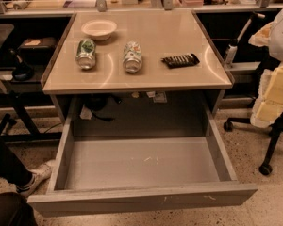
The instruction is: Place 7up can into top drawer
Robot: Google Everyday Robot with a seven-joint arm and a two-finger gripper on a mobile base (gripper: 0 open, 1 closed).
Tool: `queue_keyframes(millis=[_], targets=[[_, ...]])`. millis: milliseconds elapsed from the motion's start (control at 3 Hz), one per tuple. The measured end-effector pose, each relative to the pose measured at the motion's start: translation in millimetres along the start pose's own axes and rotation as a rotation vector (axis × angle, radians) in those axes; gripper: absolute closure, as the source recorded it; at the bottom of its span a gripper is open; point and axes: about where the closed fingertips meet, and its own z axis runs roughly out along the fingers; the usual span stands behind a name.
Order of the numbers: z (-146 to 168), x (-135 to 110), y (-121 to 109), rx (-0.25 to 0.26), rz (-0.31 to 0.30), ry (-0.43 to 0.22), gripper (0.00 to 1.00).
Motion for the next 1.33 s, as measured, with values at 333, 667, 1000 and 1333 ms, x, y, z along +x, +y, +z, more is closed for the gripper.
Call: queue_keyframes(millis=[333,667,1000,1333], targets=[[-0.1,0.0,0.0,0.0,0.0,0.0,0.0],[-3.6,-1.4,0.6,0.013,-0.011,0.023,0.0],[-3.7,-15.4,1.5,-0.007,0.035,0.043,0.0],[4.7,-40.5,-6.4,-0.054,0.165,0.034,0.0]])
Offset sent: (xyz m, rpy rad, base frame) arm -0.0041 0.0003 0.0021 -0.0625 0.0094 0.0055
